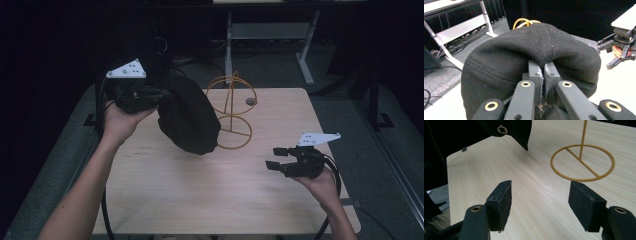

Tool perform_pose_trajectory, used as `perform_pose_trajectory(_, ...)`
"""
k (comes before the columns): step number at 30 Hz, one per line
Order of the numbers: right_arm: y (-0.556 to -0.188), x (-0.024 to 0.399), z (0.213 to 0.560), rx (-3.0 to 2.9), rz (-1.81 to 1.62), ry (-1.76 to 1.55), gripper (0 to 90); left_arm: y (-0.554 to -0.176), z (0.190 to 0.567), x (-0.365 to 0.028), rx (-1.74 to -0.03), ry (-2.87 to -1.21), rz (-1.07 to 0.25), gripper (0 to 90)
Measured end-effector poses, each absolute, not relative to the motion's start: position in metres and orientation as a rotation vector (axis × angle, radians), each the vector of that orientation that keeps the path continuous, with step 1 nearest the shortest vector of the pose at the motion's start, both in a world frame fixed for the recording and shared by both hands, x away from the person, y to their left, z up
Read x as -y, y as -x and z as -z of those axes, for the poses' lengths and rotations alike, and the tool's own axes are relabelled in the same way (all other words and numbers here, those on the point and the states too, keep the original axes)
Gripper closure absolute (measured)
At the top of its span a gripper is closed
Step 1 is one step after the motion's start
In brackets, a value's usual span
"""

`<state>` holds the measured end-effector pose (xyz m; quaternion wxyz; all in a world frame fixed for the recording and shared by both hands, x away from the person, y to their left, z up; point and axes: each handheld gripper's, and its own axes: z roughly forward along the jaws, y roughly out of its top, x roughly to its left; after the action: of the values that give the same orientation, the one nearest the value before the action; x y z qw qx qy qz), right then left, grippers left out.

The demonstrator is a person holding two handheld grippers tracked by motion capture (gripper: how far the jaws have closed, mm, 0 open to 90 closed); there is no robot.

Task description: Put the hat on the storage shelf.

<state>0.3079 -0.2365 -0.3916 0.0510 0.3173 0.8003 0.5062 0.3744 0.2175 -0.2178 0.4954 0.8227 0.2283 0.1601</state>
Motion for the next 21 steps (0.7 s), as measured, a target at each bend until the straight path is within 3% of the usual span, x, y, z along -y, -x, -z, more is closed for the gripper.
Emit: perform_pose_trajectory(21, -0.309, 0.254, 0.392, -2.378, -1.507, -1.016, 31.7, -0.399, 0.186, -0.192, -0.516, -1.996, -0.388, 87.2)
